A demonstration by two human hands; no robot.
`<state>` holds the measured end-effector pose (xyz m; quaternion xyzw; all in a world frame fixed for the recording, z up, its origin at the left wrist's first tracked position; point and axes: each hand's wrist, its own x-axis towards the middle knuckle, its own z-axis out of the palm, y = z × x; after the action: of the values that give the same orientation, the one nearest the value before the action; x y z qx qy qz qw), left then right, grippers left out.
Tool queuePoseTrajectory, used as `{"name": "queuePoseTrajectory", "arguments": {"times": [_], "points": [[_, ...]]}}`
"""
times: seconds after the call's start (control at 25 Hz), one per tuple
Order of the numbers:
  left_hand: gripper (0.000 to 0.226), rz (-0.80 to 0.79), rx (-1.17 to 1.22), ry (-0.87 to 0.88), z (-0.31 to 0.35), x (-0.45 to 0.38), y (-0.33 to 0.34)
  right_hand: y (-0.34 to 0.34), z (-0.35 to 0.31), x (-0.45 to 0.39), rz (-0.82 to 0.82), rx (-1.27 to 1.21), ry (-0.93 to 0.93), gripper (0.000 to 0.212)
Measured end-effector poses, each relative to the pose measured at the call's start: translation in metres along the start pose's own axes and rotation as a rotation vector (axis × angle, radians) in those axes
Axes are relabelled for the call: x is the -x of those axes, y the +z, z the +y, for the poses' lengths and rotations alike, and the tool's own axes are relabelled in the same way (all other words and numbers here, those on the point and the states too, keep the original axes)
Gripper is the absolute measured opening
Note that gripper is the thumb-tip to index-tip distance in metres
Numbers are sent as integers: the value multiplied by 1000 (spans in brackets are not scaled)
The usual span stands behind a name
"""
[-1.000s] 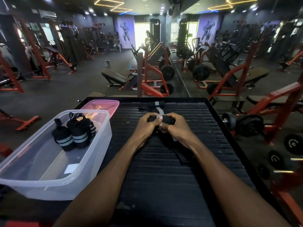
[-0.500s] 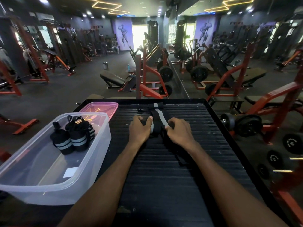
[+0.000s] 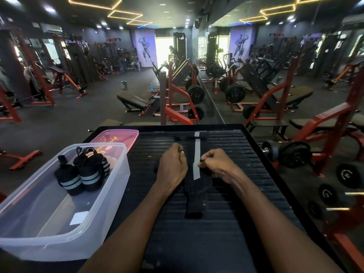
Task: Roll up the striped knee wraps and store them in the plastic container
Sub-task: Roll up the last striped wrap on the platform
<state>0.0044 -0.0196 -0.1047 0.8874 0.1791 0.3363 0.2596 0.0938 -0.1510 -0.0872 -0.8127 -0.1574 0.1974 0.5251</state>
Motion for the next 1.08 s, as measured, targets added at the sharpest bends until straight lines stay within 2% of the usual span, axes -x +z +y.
{"name": "queuePoseTrajectory", "arguments": {"times": [0.08,0.16,0.28,0.36,0.48,0.56,0.72,0.84,0.96,1.08], "points": [[16,-92,-6,9,10,2,3,-7,-6,-1,-74,-115,69,15],[23,-148,-111,30,13,2,5,-15,-12,2,-113,-195,122,20],[29,-238,-148,-44,18,1,6,-27,-16,5,-148,-247,130,13],[25,-317,58,-244,22,0,6,-35,-17,5,-146,-256,134,14],[15,-366,533,-577,28,-1,7,-43,-12,-3,-85,-168,132,11],[8,-390,715,-678,32,-2,4,-43,-7,-5,-43,-82,140,13],[16,-520,921,-742,36,-2,-6,-42,3,-5,16,-152,171,16],[18,-652,993,-691,33,-3,-18,-43,0,0,-13,-349,178,13],[12,-633,1051,-706,28,-7,-26,-42,-8,4,-83,-545,177,14],[23,-499,1164,-775,27,-11,-23,-38,-15,5,-239,-663,249,17]]}}
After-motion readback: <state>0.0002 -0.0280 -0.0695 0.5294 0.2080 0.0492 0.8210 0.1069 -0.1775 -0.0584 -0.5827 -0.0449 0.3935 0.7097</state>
